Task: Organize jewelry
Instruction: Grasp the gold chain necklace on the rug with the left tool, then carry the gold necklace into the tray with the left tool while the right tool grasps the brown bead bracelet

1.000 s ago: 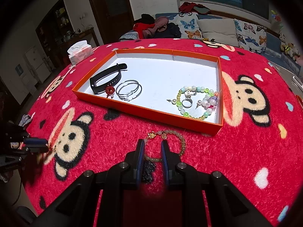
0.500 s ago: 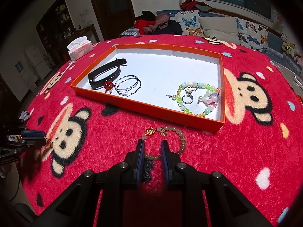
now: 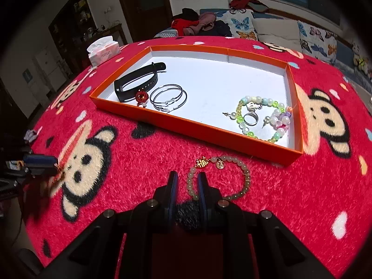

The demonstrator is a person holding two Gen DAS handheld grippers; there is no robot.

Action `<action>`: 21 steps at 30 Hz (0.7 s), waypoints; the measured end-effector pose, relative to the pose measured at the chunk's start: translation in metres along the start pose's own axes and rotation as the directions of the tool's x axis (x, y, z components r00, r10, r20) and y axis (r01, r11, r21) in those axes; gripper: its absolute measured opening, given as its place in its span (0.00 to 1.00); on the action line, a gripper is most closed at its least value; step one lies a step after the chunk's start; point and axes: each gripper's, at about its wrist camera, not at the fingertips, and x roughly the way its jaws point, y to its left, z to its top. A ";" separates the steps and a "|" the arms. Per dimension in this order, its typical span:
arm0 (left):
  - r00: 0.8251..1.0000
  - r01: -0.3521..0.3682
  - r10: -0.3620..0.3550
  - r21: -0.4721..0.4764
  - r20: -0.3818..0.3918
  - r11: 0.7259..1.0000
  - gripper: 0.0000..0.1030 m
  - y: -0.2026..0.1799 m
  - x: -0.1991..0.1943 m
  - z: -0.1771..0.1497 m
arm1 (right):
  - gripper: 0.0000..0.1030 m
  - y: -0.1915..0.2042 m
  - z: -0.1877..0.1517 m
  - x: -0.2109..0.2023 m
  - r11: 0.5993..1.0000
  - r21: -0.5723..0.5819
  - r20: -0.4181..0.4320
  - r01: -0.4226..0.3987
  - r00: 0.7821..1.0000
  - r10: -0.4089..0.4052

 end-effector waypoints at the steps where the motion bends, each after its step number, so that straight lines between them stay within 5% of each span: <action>1: 1.000 0.000 0.000 -0.001 0.000 1.000 0.10 0.000 0.000 0.001 | 0.18 0.003 -0.001 0.000 1.000 -0.017 0.003 0.014 1.000 -0.014; 4: 1.000 0.001 -0.001 -0.002 0.003 1.000 0.10 -0.001 0.001 0.003 | 0.09 0.009 -0.001 0.001 0.997 -0.061 0.007 0.051 0.999 -0.051; 10: 1.000 0.000 0.000 -0.001 0.025 1.000 0.10 -0.001 -0.005 0.009 | 0.07 0.015 -0.002 -0.007 0.994 -0.092 0.022 0.059 0.998 -0.057; 21: 0.993 -0.018 0.017 0.008 0.121 1.000 0.10 0.000 -0.037 0.044 | 0.07 -0.007 0.021 -0.054 0.999 0.036 0.129 -0.015 0.992 0.010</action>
